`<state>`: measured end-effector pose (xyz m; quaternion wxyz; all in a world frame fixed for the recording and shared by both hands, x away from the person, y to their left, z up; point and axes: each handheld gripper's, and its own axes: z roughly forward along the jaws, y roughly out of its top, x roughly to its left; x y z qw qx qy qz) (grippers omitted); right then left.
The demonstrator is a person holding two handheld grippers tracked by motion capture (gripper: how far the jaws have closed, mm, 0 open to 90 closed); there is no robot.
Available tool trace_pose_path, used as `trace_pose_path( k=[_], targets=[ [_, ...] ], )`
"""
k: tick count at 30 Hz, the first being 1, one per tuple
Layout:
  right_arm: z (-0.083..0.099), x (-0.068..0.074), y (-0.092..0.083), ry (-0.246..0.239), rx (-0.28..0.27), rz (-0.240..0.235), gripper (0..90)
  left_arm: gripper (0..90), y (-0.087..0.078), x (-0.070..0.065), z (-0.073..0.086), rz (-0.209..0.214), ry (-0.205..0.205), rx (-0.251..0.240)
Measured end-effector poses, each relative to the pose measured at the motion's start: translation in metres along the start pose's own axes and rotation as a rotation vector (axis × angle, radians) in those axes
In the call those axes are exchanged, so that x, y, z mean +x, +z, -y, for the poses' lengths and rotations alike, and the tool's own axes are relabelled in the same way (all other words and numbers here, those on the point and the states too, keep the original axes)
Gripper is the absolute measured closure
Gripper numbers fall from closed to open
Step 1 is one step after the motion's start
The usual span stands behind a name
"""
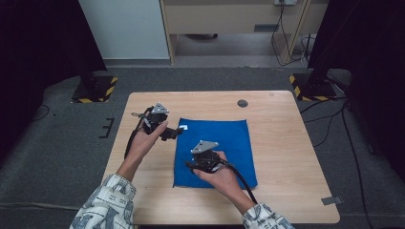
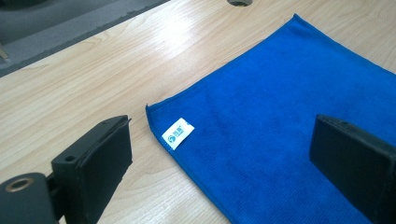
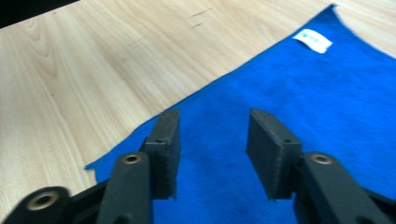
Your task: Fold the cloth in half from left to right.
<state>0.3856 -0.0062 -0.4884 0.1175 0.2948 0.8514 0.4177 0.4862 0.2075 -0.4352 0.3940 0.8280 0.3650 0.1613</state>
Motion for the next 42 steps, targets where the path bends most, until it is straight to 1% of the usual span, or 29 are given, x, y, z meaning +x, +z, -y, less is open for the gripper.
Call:
trace_pose_path(
  k=[3,4,5,9,11,15,19,20,23,25,30,32,33,34,35,36,38,39,42],
  targets=[
    [0.002,0.007,0.007,-0.025,0.018,-0.004,66.1,5.5,0.000,0.002,0.001,-0.001,-0.003,0.007],
    [0.002,0.007,0.007,-0.025,0.018,-0.004,66.1,5.5,0.000,0.002,0.001,-0.001,-0.003,0.007],
    [0.003,0.013,0.011,-0.035,0.020,-0.021,70.8,5.5,-0.001,0.003,0.001,-0.001,-0.003,0.007],
    [0.002,0.023,0.015,-0.055,0.022,-0.056,77.8,5.5,-0.004,0.003,0.001,0.006,0.009,0.000],
    [0.002,0.029,0.018,-0.062,0.027,-0.074,80.0,5.5,-0.005,0.005,0.001,0.003,0.004,-0.001],
    [0.005,0.038,0.024,-0.066,0.047,-0.101,80.1,5.5,-0.009,0.006,0.002,0.002,0.005,-0.003],
    [0.008,0.043,0.028,-0.066,0.058,-0.113,78.4,5.5,-0.010,0.006,0.003,0.003,0.009,0.002],
    [0.010,0.046,0.031,-0.071,0.068,-0.120,76.1,5.5,-0.010,0.006,0.003,0.001,0.011,0.006],
    [0.012,0.049,0.033,-0.074,0.074,-0.127,74.9,5.7,-0.009,0.007,0.004,-0.004,0.011,0.007],
    [0.014,0.052,0.035,-0.085,0.084,-0.135,72.8,5.7,-0.008,0.007,0.004,-0.002,0.011,0.011],
    [0.020,0.055,0.040,-0.099,0.114,-0.134,64.7,5.7,-0.006,0.008,0.005,-0.002,0.012,0.015],
    [0.021,0.056,0.040,-0.096,0.107,-0.141,58.6,5.7,-0.005,0.008,0.005,0.000,0.008,0.013],
    [0.021,0.056,0.040,-0.096,0.107,-0.141,58.6,5.7,-0.005,0.008,0.005,0.000,0.008,0.013],
    [0.022,0.058,0.040,-0.109,0.107,-0.141,54.0,5.8,-0.003,0.010,0.006,-0.003,0.002,0.012],
    [0.022,0.060,0.041,-0.120,0.104,-0.138,51.6,5.8,-0.002,0.011,0.006,-0.001,-0.005,0.010],
    [0.022,0.060,0.041,-0.120,0.104,-0.138,51.6,5.8,-0.002,0.011,0.006,-0.001,-0.005,0.010],
    [0.023,0.066,0.041,-0.148,0.107,-0.105,52.3,5.8,0.001,0.011,0.006,0.002,-0.011,0.010],
    [0.023,0.067,0.041,-0.145,0.102,-0.096,53.0,5.8,0.001,0.012,0.006,0.003,-0.008,0.010],
    [0.023,0.065,0.040,-0.141,0.104,-0.073,67.3,5.9,0.003,0.012,0.005,0.004,-0.010,-0.002]
  ],
)
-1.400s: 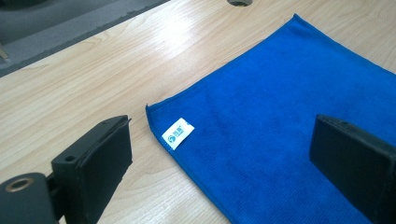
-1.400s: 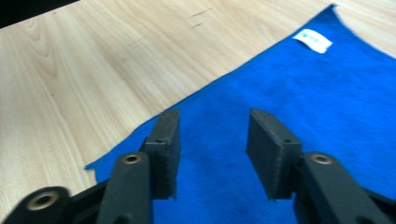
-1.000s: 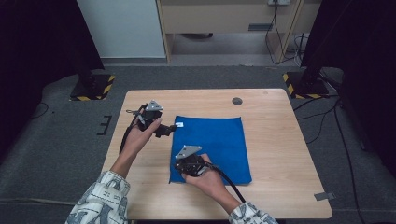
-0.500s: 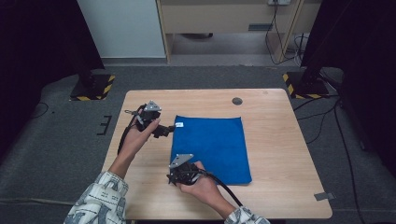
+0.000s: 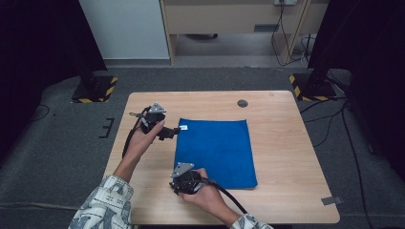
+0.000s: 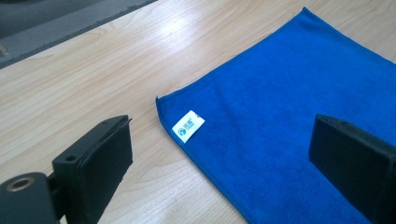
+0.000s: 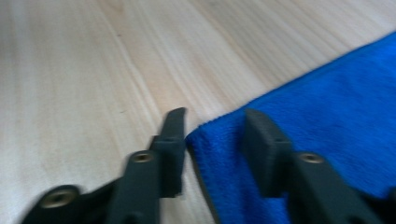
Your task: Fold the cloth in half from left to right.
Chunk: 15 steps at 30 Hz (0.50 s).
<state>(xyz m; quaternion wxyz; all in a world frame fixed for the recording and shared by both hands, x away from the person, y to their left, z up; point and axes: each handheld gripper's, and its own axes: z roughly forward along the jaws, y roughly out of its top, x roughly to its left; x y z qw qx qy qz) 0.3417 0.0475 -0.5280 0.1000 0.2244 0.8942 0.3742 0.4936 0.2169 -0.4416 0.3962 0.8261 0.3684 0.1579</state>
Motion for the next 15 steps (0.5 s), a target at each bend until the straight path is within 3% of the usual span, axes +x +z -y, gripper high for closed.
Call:
trace_pose_path(
  k=[3,5,8,10,15],
  targets=[
    [0.001,-0.005,0.000,0.015,-0.009,0.026,84.1,6.1,0.002,0.001,0.000,0.006,-0.017,-0.013],
    [0.001,-0.008,0.000,0.031,-0.012,0.024,87.3,6.5,0.006,0.003,0.000,0.002,-0.024,-0.015],
    [0.001,-0.007,-0.001,0.042,-0.015,0.009,87.8,7.4,0.008,0.004,0.000,-0.001,-0.023,-0.004],
    [0.001,-0.005,-0.002,0.057,-0.025,-0.011,87.9,10.3,0.013,0.005,-0.001,0.030,-0.024,0.024],
    [0.000,0.003,-0.006,0.052,-0.028,-0.048,88.0,17.9,0.024,0.005,0.003,0.003,-0.011,0.059]
  ],
)
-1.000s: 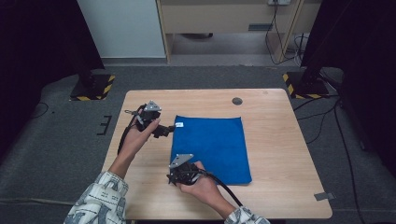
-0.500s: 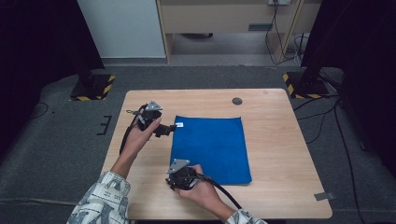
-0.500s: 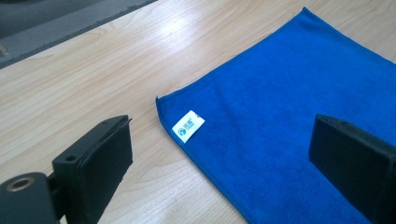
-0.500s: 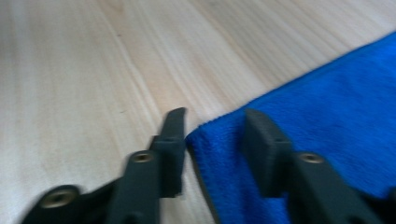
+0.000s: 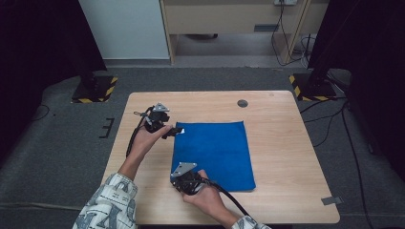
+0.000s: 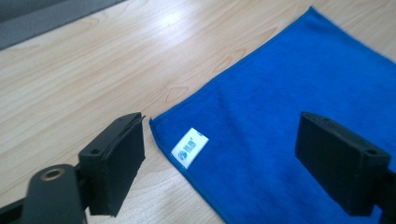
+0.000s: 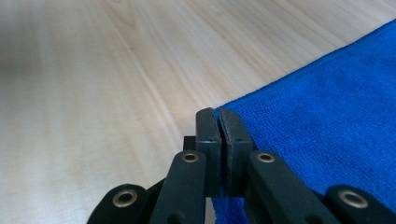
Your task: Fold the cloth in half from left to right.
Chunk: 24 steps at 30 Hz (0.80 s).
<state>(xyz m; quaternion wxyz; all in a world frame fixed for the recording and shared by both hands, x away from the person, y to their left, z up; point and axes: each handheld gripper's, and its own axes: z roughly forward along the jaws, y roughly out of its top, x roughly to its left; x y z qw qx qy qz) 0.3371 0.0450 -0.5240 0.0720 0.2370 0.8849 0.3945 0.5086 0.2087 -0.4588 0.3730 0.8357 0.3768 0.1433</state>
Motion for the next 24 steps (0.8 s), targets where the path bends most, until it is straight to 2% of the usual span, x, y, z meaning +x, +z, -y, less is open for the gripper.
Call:
trace_pose_path(
  k=[2,4,6,7,9,11,14,16,18,20,24],
  targets=[
    [-0.001,0.003,-0.002,-0.001,-0.008,-0.010,87.9,21.2,0.010,0.004,0.003,-0.023,0.023,0.031],
    [-0.001,0.003,-0.002,0.006,-0.018,-0.015,87.9,24.8,0.015,0.008,0.006,-0.028,0.013,0.037],
    [-0.002,0.002,-0.003,0.014,-0.025,-0.014,87.9,33.0,0.021,0.014,0.009,-0.046,0.012,0.033],
    [-0.003,0.002,-0.004,0.011,-0.026,-0.014,87.9,34.9,0.025,0.017,0.011,-0.055,-0.001,0.029],
    [-0.004,0.002,-0.006,0.009,-0.034,-0.011,87.9,38.9,0.028,0.019,0.012,-0.062,-0.002,0.026],
    [-0.004,0.002,-0.007,0.008,-0.035,-0.010,87.9,43.2,0.035,0.022,0.014,-0.092,-0.003,0.012],
    [-0.004,0.001,-0.007,0.010,-0.034,-0.010,87.9,48.4,0.037,0.023,0.015,-0.104,0.001,0.001],
    [-0.003,0.002,-0.004,0.013,-0.034,-0.013,87.9,49.6,0.043,0.028,0.017,-0.103,-0.027,-0.015],
    [-0.002,0.004,0.001,0.005,-0.023,-0.004,87.8,49.7,0.047,0.031,0.019,-0.108,-0.041,-0.014],
    [-0.001,0.005,0.003,0.005,-0.021,0.000,87.9,49.8,0.052,0.037,0.023,-0.111,-0.074,-0.012],
    [0.001,0.003,0.003,0.017,-0.033,-0.004,87.9,48.2,0.059,0.038,0.026,-0.122,-0.077,-0.002]
  ],
)
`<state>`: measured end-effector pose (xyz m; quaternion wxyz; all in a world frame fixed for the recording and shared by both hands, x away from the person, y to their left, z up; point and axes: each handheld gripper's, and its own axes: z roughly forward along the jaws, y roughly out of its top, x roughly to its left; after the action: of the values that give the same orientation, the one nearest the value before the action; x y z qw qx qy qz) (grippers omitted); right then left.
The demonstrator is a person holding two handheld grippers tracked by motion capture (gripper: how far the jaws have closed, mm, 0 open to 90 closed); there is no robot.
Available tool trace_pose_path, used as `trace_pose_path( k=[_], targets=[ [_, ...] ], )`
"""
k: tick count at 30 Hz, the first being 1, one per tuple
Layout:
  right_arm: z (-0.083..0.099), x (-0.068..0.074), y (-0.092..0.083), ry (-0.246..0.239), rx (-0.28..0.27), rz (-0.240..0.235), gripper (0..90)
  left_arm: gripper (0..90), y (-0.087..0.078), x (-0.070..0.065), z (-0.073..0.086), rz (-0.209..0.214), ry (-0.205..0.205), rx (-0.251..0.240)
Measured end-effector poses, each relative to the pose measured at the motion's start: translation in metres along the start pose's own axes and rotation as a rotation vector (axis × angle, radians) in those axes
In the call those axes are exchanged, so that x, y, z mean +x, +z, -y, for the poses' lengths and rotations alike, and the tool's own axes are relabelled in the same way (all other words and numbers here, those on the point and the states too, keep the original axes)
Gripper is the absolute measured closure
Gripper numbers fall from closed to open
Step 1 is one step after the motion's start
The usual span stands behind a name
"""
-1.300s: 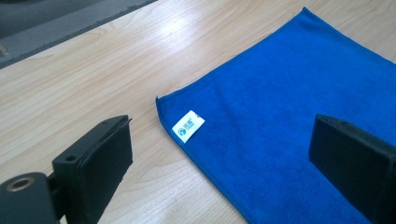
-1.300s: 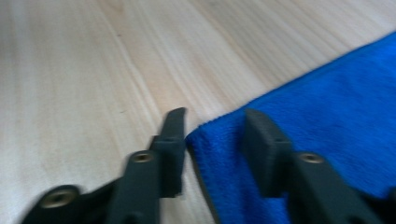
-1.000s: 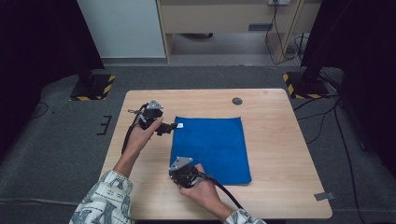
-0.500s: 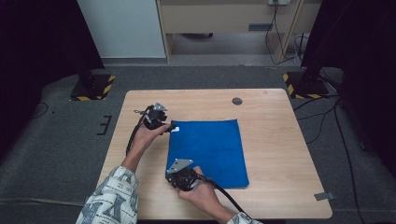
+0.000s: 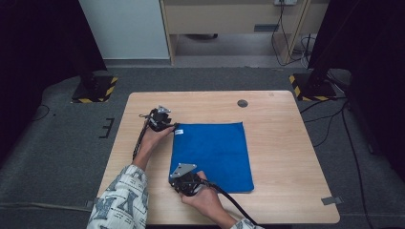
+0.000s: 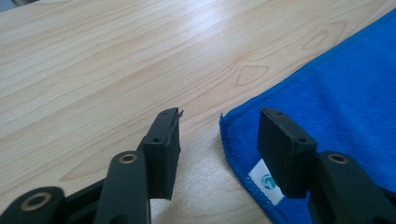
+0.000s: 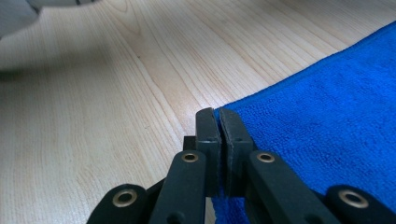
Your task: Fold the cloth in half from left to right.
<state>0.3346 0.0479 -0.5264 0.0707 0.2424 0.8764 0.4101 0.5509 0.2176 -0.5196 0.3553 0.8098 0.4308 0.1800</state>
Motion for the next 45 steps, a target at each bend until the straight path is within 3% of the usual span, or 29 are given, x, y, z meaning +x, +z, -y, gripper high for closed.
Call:
trace_pose_path(
  k=[3,9,12,14,19,25,28,31,35,45],
  targets=[
    [0.000,0.001,0.000,0.003,-0.001,-0.014,87.9,48.0,0.006,0.002,0.003,-0.020,-0.029,0.014],
    [0.001,0.002,0.000,-0.006,-0.001,-0.020,87.9,51.7,0.010,0.001,0.005,-0.009,-0.033,0.022],
    [0.001,0.001,0.001,-0.005,0.000,-0.019,87.8,61.1,0.009,-0.001,0.004,0.003,-0.032,0.028],
    [0.001,0.001,0.000,0.006,-0.004,-0.021,87.8,71.7,0.009,-0.008,0.003,0.036,-0.009,0.041],
    [0.000,0.000,-0.002,0.014,-0.013,-0.020,87.8,87.7,0.009,-0.012,0.001,0.047,-0.012,0.056],
    [-0.003,-0.001,-0.007,0.013,-0.029,-0.016,87.9,89.2,0.003,-0.013,-0.003,0.025,-0.016,0.028],
    [-0.004,0.000,-0.010,0.018,-0.038,-0.011,87.9,89.2,-0.009,-0.015,-0.010,0.020,-0.025,-0.009],
    [-0.004,0.003,-0.012,0.004,-0.035,-0.005,87.9,89.2,-0.017,-0.016,-0.014,0.010,-0.024,-0.012],
    [-0.007,0.004,-0.015,0.013,-0.057,0.007,88.0,89.2,-0.024,-0.012,-0.016,0.026,-0.062,-0.031],
    [-0.012,0.008,-0.020,0.027,-0.089,-0.002,88.1,89.3,-0.040,-0.012,-0.029,0.034,-0.033,-0.015]
  ],
)
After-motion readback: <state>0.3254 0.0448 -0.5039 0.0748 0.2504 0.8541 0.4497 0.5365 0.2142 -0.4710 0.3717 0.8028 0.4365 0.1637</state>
